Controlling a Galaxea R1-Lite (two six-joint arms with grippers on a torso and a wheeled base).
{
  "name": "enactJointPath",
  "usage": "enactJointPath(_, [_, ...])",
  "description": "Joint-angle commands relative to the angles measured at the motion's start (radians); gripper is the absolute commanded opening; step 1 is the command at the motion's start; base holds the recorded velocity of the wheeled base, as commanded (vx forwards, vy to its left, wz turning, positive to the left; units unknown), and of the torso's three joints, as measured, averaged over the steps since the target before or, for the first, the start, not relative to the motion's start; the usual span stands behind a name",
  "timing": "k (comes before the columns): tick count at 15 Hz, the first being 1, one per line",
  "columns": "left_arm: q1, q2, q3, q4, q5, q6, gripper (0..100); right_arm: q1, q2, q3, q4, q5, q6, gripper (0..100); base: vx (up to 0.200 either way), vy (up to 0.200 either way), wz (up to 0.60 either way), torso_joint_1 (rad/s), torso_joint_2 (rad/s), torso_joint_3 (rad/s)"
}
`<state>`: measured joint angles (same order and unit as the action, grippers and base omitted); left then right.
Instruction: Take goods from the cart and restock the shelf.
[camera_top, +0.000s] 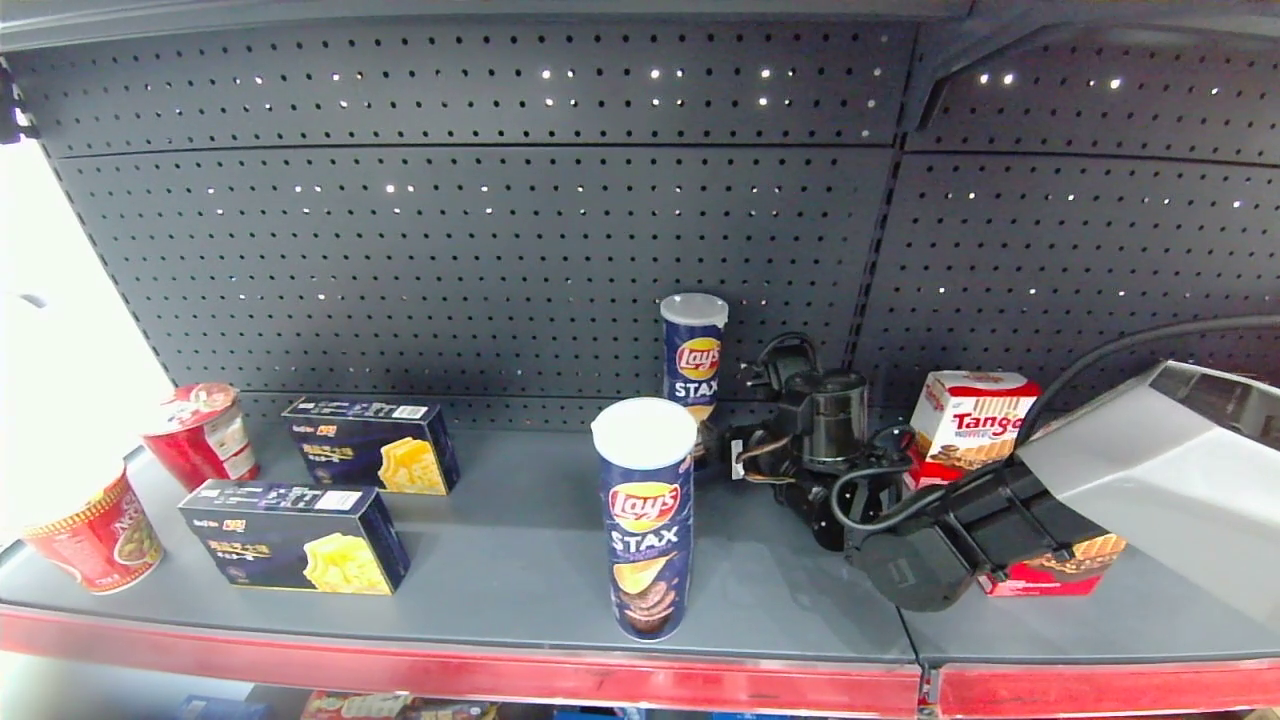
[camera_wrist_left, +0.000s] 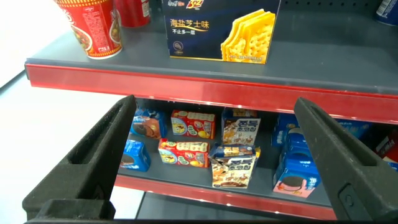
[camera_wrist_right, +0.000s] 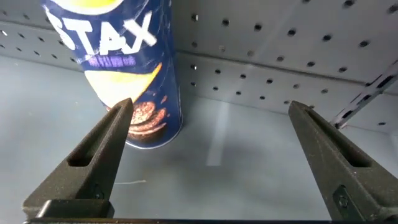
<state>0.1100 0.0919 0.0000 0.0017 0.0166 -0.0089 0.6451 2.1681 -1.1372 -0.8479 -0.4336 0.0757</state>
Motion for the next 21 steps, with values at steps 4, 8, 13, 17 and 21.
enactJointPath(4, [0.000,0.002,0.000,0.000,0.000,0.000,100,0.021,-0.303,0.208,0.007,0.058,-0.021,100,0.000,0.000,0.00,0.000,0.00,0.000])
enactJointPath(8, [0.000,0.002,0.000,0.000,0.000,0.000,100,0.031,-0.516,0.399,-0.007,0.072,-0.068,100,0.000,0.000,0.00,0.000,0.00,0.000])
enactJointPath(13, [0.000,0.002,0.000,0.000,0.000,0.000,100,0.039,-0.961,0.697,-0.005,0.111,-0.097,100,0.000,0.000,0.00,0.000,0.00,0.000])
enactJointPath(17, [0.002,0.002,0.000,0.000,0.000,0.000,100,-0.068,-1.202,0.814,0.024,0.184,-0.163,100,0.000,0.000,0.00,0.000,0.00,0.000])
enactJointPath(21, [0.000,0.002,0.000,0.000,0.000,0.000,100,-0.272,-1.432,0.975,0.098,0.365,-0.169,100,0.000,0.000,0.00,0.000,0.00,0.000])
